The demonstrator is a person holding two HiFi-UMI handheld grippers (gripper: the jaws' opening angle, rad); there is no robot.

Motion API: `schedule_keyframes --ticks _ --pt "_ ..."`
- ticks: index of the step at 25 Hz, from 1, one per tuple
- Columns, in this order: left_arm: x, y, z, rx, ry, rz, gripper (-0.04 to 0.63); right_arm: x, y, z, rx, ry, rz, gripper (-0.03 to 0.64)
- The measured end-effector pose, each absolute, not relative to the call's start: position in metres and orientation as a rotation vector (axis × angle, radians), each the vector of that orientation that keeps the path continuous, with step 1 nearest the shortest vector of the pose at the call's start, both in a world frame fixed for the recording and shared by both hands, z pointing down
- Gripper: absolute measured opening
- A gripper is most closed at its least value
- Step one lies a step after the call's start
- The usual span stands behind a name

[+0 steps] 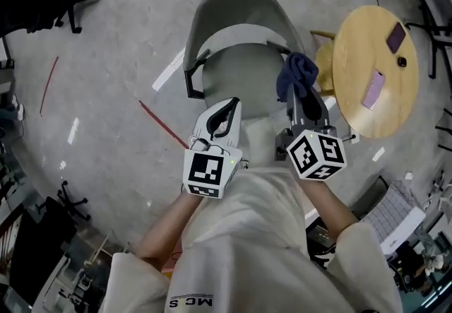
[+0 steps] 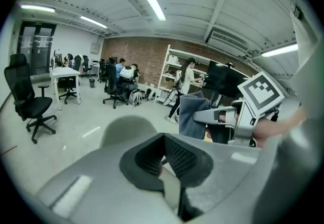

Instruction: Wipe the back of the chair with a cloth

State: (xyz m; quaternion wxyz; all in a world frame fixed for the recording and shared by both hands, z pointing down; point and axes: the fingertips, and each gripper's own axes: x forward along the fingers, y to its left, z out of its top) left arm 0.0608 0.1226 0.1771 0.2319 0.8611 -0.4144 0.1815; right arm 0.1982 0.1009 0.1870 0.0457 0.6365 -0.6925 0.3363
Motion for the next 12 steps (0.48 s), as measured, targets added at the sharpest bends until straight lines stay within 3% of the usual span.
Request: schedule_keyframes --ticks 12 --pt "0.063 0.075 0.249 2.354 -1.143 0.481 0.001 0.231 0.046 0.288 2.053 -1.919 1.000 0.064"
